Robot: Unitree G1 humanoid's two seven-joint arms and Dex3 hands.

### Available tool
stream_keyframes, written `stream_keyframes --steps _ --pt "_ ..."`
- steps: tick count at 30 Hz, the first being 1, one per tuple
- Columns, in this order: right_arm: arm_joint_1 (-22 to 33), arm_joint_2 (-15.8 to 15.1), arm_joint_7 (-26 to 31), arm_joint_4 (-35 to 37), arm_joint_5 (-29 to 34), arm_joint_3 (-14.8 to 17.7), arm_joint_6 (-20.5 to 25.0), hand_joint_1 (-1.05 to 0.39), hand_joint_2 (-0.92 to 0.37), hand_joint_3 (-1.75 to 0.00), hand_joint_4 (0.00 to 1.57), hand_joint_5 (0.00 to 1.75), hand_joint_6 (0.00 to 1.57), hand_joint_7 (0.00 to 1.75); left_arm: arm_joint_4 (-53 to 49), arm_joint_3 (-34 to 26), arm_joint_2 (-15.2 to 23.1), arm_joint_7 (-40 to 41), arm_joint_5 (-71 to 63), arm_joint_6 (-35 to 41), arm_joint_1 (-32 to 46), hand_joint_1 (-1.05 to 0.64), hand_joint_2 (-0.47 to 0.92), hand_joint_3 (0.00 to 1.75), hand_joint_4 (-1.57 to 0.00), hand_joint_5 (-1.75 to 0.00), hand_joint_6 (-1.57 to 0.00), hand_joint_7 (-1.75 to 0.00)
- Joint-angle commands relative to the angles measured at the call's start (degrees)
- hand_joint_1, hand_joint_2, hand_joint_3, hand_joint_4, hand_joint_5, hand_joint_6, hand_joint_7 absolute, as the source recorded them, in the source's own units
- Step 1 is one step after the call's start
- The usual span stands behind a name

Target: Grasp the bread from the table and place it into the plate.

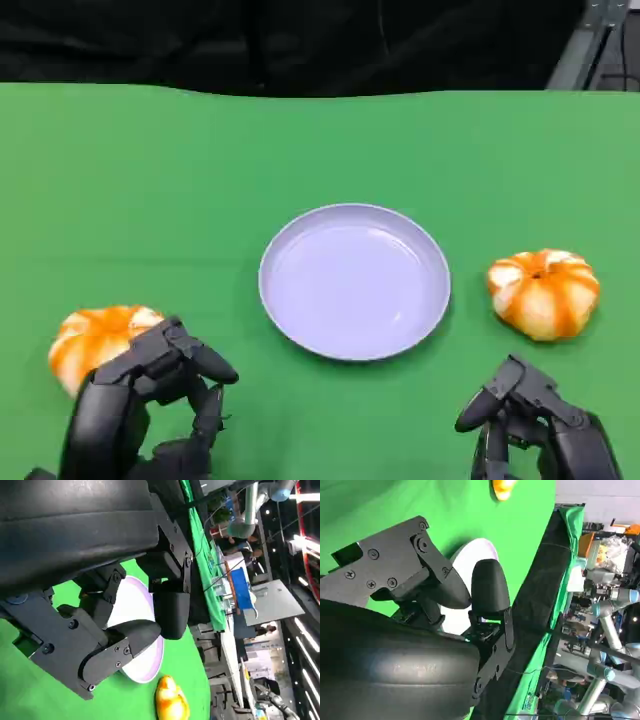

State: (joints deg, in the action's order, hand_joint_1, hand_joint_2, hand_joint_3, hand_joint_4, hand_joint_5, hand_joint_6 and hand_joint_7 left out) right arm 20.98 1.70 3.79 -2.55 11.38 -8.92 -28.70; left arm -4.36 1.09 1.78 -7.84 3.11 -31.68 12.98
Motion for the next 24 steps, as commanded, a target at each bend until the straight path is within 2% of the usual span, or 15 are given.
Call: stream_keyframes --steps 1,11,12,14,15,16,18,21,22,24 --pt "0.02 -0.37 0.39 0.37 -0.47 0.44 -0.42 -0.22 -0.67 -1.41 0.90 1.75 0.53 1.75 -0.44 -0.63 0.65 -0.24 0.26 -0.08 -0.30 -0.23 0.41 1.25 -0.82 -1.65 -0.80 -1.43" --pt "-0.06 -0.37 0.82 0.41 -0.01 0.32 -0.36 -0.22 -0.67 -1.41 0.90 1.75 0.54 1.75 0.06 -1.11 0.56 1.02 -1.03 0.19 -0.37 -0.22 0.42 1.21 -0.83 -1.63 -0.81 -1.42" --pt "-0.06 -0.35 0.81 0.37 -0.04 0.31 -0.31 -0.22 -0.67 -1.41 0.90 1.75 0.54 1.75 -0.42 -1.74 0.73 2.74 -3.49 -0.77 -0.75 -0.21 0.45 1.17 -0.80 -1.58 -0.80 -1.35" --pt "0.02 -0.30 0.78 0.21 -0.11 0.25 -0.14 -0.22 -0.67 -1.41 0.90 1.75 0.54 1.75 -1.91 -3.10 1.19 6.59 -9.08 -3.08 -1.77 -0.23 0.54 0.92 -0.76 -1.23 -0.83 -0.86" --pt "0.03 -0.29 0.80 0.18 -0.09 0.24 -0.12 -0.22 -0.67 -1.41 0.90 1.75 0.54 1.75 -2.39 -3.37 1.27 7.63 -10.49 -3.68 -2.04 -0.23 0.58 0.84 -0.76 -1.14 -0.86 -0.70" --pt "0.12 -0.24 0.80 0.06 -0.07 0.16 -0.05 -0.22 -0.67 -1.41 0.90 1.75 0.54 1.75 -2.93 -3.78 2.05 9.61 -13.96 -4.06 -2.53 -0.23 0.60 0.78 -0.73 -1.08 -0.85 -0.61" --pt "0.21 -0.18 0.80 -0.08 -0.04 0.06 0.01 -0.22 -0.67 -1.41 0.90 1.75 0.54 1.75 -3.65 -4.13 2.99 12.24 -18.23 -4.50 -3.13 -0.25 0.75 0.48 -0.68 -0.87 -0.85 -0.28" --pt "0.46 0.02 1.07 -0.40 0.17 -0.05 0.17 -0.22 -0.67 -1.41 0.90 1.75 0.54 1.75 -0.67 -4.28 5.33 16.59 -28.98 0.83 -3.22 -0.33 0.86 0.21 -0.56 -0.80 -0.77 -0.09" --pt "0.60 0.13 1.07 -0.66 0.10 -0.14 0.43 -0.22 -0.67 -1.41 0.90 1.75 0.54 1.75 0.60 -4.26 6.31 17.46 -32.38 2.93 -3.21 -0.37 0.90 0.13 -0.46 -0.83 -0.72 -0.05" --pt "0.84 0.31 1.01 -1.16 0.03 -0.31 0.95 -0.22 -0.67 -1.41 0.90 1.75 0.54 1.75 2.83 -4.02 7.75 18.41 -37.22 6.51 -3.09 -0.42 0.91 0.09 -0.38 -0.84 -0.67 -0.01"
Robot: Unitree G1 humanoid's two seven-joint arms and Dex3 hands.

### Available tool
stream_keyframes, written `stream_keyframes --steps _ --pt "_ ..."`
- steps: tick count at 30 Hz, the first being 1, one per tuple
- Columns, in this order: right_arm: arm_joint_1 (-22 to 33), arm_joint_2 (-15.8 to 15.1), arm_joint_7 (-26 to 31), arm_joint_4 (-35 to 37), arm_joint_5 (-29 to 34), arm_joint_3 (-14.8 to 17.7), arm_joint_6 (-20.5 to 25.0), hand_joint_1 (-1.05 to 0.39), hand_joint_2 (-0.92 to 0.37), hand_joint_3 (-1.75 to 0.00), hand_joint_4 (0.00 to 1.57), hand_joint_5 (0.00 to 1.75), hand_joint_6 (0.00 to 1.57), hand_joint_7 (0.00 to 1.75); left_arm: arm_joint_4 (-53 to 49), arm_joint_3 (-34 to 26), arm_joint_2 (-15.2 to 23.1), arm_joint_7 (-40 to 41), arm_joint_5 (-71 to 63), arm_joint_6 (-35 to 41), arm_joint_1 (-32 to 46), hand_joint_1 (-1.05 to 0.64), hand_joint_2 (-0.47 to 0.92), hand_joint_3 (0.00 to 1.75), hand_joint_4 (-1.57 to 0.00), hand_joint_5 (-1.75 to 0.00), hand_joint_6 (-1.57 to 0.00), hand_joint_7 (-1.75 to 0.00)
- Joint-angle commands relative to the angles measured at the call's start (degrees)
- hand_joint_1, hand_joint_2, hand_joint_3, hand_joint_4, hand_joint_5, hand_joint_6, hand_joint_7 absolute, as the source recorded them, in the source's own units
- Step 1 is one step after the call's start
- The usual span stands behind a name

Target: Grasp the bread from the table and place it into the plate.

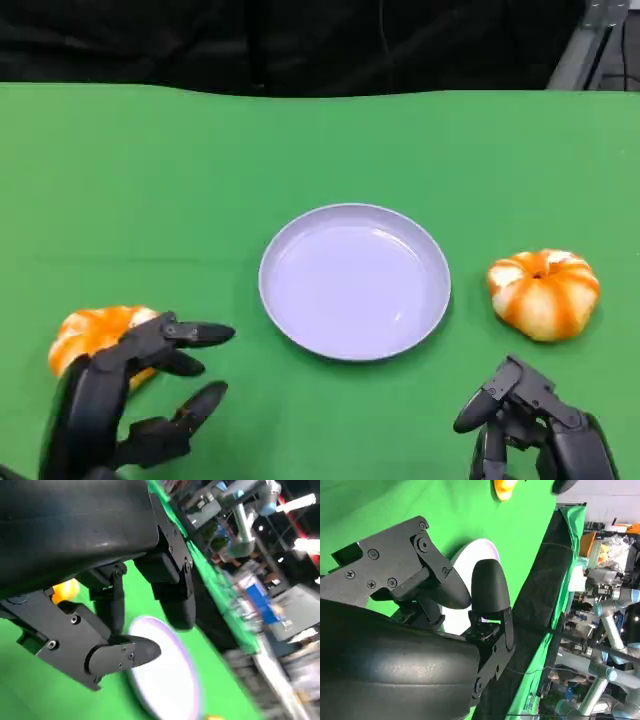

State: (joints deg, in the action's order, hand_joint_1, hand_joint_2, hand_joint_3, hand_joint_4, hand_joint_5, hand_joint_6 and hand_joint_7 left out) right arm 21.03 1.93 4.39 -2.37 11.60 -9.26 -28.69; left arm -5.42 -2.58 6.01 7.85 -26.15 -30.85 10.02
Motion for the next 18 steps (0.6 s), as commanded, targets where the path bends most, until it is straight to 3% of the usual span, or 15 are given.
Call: stream_keyframes --steps 1,10,14,18 --pt "0.83 0.12 0.38 -1.50 -0.16 -0.04 1.10 -0.22 -0.67 -1.41 0.89 1.75 0.54 1.75 5.21 -0.16 4.33 2.80 -10.39 7.80 -0.03 -0.45 0.92 0.09 -0.33 -0.83 -0.63 0.00" --pt "0.47 0.10 0.65 -1.42 0.27 -0.21 1.04 -0.22 -0.67 -1.41 0.88 1.75 0.53 1.75 13.32 3.49 9.96 -1.41 -24.08 23.44 -0.55 -0.58 0.92 0.06 -0.10 -0.70 -0.46 0.00" --pt "0.17 -0.01 0.43 -1.31 -0.06 -0.20 1.14 -0.21 -0.68 -1.42 0.88 1.75 0.52 1.75 13.61 7.49 12.95 -12.11 -33.45 34.44 -5.47 -0.61 0.92 0.08 -0.01 -0.58 -0.32 0.00" --pt "0.13 -0.09 0.56 -1.33 0.14 -0.17 1.14 -0.21 -0.68 -1.41 0.88 1.75 0.52 1.75 10.27 11.37 13.73 -18.78 -37.49 41.21 -10.73 -0.58 0.91 0.03 0.00 -0.52 -0.28 0.00"
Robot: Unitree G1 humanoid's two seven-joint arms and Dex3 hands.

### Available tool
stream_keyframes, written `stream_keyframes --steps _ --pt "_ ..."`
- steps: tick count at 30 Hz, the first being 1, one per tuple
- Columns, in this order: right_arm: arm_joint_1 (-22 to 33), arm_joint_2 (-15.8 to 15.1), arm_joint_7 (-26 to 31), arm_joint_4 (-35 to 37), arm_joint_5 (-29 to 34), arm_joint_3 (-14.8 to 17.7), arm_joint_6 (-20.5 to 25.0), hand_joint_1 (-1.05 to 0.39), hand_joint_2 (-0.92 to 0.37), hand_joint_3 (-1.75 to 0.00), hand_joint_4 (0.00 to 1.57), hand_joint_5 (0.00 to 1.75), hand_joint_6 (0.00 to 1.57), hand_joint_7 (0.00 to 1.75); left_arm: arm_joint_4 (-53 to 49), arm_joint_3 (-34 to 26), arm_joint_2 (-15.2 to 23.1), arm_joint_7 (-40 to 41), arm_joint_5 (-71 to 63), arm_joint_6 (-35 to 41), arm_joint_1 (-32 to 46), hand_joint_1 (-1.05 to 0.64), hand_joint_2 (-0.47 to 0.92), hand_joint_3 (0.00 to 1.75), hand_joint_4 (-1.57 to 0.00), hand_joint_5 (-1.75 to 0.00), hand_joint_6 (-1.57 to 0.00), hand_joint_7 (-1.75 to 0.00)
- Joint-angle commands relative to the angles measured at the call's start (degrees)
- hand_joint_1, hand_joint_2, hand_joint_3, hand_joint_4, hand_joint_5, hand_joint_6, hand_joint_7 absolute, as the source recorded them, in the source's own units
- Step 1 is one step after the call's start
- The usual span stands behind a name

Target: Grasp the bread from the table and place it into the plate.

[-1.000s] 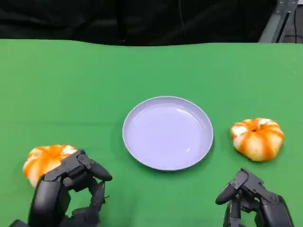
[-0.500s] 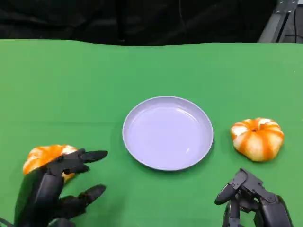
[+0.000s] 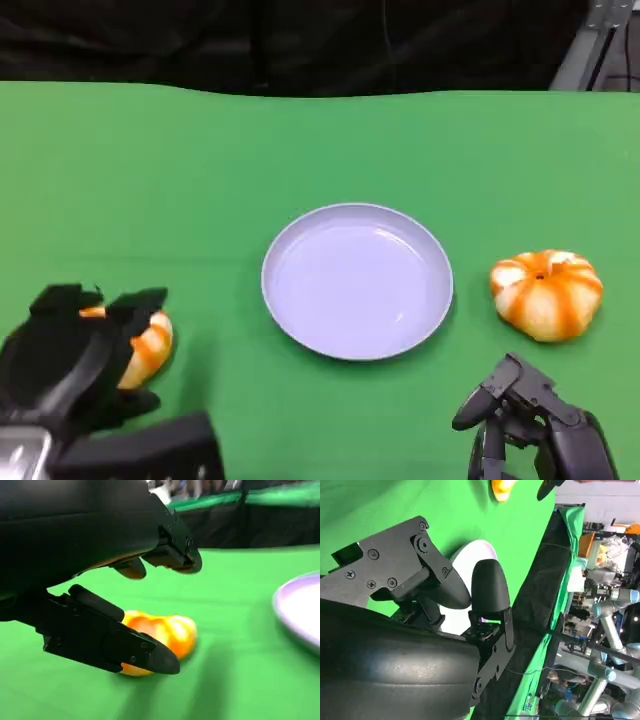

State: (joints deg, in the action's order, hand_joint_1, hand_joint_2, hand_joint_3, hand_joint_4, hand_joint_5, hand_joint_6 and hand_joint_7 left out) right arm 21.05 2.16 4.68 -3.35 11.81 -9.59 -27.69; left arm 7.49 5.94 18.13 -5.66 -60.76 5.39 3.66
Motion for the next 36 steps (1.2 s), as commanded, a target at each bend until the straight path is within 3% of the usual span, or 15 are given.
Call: stream_keyframes --steps 1,8,16,23,31,32,33,34,35,36 --pt "0.12 -0.32 0.23 -0.36 -0.14 0.14 0.15 -0.21 -0.68 -1.41 0.88 1.75 0.52 1.75 -3.13 3.48 1.76 -5.95 -3.06 5.89 -5.06 -0.58 0.90 0.03 0.00 -0.52 -0.28 0.00" --pt "0.64 -0.16 0.62 -0.80 0.48 -0.13 -0.13 -0.20 -0.68 -1.42 0.88 1.75 0.51 1.75 -18.04 7.72 0.88 -8.38 -0.04 10.84 -14.47 -0.50 0.86 0.00 0.00 -0.59 -0.30 -0.01" --pt "0.79 -0.54 0.38 -1.10 0.34 0.13 -0.06 -0.20 -0.68 -1.41 0.87 1.75 0.50 1.75 -33.19 11.57 0.77 -6.07 6.18 10.58 -21.29 -0.47 0.91 0.04 -0.03 -0.63 -0.33 -0.02" --pt "0.78 -0.71 0.46 -1.04 0.60 0.25 -0.23 -0.20 -0.69 -1.41 0.86 1.75 0.49 1.75 -36.46 13.40 0.51 -6.16 10.43 11.71 -22.75 -0.33 0.92 0.04 -0.16 -0.55 -0.39 -0.02" --pt "0.78 -0.71 0.46 -1.04 0.64 0.28 -0.23 -0.20 -0.70 -1.39 0.86 1.75 0.48 1.75 -36.74 15.10 1.25 -5.62 12.44 12.58 -23.23 -0.31 0.92 0.05 -0.20 -0.51 -0.41 -0.02" --pt "0.72 -0.75 0.52 -0.90 0.80 0.27 -0.36 -0.20 -0.70 -1.39 0.86 1.75 0.48 1.75 -37.11 13.51 1.03 9.62 12.38 5.85 -21.51 -0.31 0.92 0.05 -0.20 -0.51 -0.41 -0.02" --pt "0.62 -0.77 0.54 -0.73 0.86 0.26 -0.49 -0.19 -0.69 -1.39 0.84 1.75 0.47 1.75 -37.28 12.42 0.92 21.39 12.11 0.94 -20.31 -0.18 0.85 0.09 -0.64 -1.24 -0.69 -0.90" --pt "0.53 -0.76 0.54 -0.58 0.86 0.25 -0.60 -0.19 -0.69 -1.39 0.84 1.75 0.47 1.75 -37.66 11.69 0.87 30.02 12.03 -2.84 -19.64 -0.13 0.81 0.12 -0.79 -1.49 -0.73 -1.31" --pt "0.47 -0.76 0.57 -0.52 0.93 0.26 -0.65 -0.19 -0.69 -1.39 0.83 1.75 0.46 1.75 -38.12 11.37 0.83 35.11 12.02 -5.04 -19.44 -0.08 0.76 0.13 -0.89 -1.64 -0.76 -1.57" --pt "0.44 -0.75 0.58 -0.51 0.97 0.26 -0.66 -0.19 -0.69 -1.39 0.83 1.75 0.46 1.75 -38.64 11.50 0.87 36.34 12.10 -5.59 -19.67 -0.06 0.74 0.14 -0.93 -1.69 -0.77 -1.66"
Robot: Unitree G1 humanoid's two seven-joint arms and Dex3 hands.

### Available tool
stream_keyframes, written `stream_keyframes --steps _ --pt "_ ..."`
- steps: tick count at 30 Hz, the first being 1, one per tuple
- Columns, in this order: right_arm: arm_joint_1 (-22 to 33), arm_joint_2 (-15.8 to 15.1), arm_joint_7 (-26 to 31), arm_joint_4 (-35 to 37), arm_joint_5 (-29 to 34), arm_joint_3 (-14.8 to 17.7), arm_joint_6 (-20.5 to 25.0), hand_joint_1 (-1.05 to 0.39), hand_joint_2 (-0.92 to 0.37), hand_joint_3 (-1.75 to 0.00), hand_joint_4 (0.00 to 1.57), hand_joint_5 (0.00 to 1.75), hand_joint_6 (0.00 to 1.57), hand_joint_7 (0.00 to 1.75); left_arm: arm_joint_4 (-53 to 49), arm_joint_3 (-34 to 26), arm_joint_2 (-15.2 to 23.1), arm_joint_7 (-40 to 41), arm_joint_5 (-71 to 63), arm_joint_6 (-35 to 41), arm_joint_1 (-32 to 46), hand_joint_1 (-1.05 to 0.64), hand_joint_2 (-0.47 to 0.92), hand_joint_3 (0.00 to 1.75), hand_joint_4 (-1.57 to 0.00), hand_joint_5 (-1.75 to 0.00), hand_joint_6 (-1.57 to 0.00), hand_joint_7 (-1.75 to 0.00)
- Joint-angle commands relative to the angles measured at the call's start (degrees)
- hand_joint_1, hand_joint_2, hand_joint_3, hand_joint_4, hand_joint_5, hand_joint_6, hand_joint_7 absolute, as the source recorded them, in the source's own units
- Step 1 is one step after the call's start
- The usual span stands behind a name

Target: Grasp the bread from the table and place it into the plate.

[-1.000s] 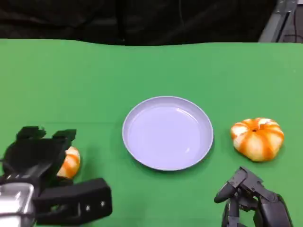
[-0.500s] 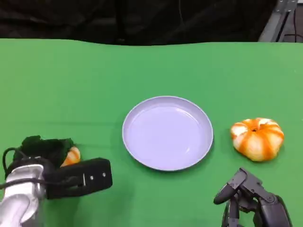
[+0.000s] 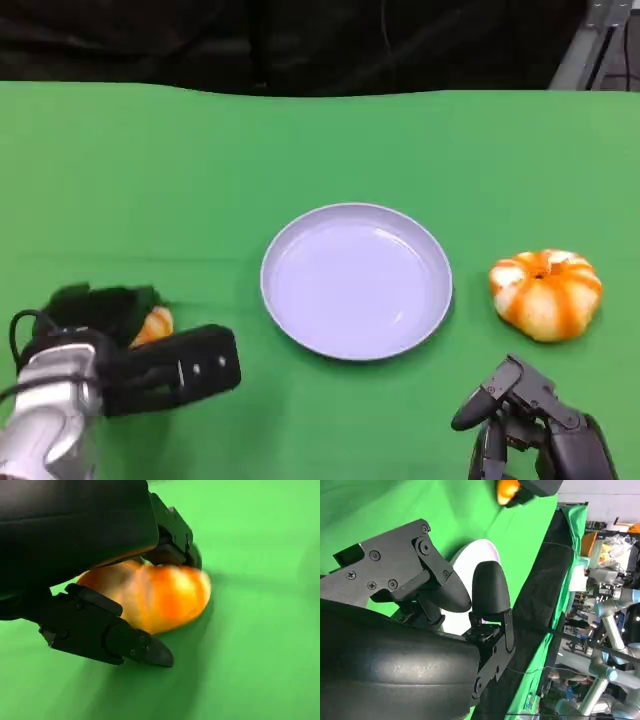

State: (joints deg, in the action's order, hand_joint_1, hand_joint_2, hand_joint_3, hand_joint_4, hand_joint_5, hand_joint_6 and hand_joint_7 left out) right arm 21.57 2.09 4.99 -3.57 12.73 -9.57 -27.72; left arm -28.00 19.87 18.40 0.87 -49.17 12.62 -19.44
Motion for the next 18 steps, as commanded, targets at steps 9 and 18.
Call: stream_keyframes --steps 9,18 --pt "-0.13 -0.55 0.36 -0.29 0.05 0.20 -0.42 -0.19 -0.70 -1.39 0.82 1.75 0.46 1.75 -8.98 -0.77 0.92 38.47 1.48 -18.07 1.01 -0.04 0.70 0.19 -0.97 -1.75 -0.78 -1.75" --pt "-0.17 -0.35 0.44 -0.31 -0.05 0.12 -0.11 -0.19 -0.70 -1.39 0.83 1.75 0.46 1.75 -10.85 0.07 0.97 42.83 1.54 -21.04 -0.39 -0.02 0.13 1.32 -1.05 -1.75 -0.88 -1.68"
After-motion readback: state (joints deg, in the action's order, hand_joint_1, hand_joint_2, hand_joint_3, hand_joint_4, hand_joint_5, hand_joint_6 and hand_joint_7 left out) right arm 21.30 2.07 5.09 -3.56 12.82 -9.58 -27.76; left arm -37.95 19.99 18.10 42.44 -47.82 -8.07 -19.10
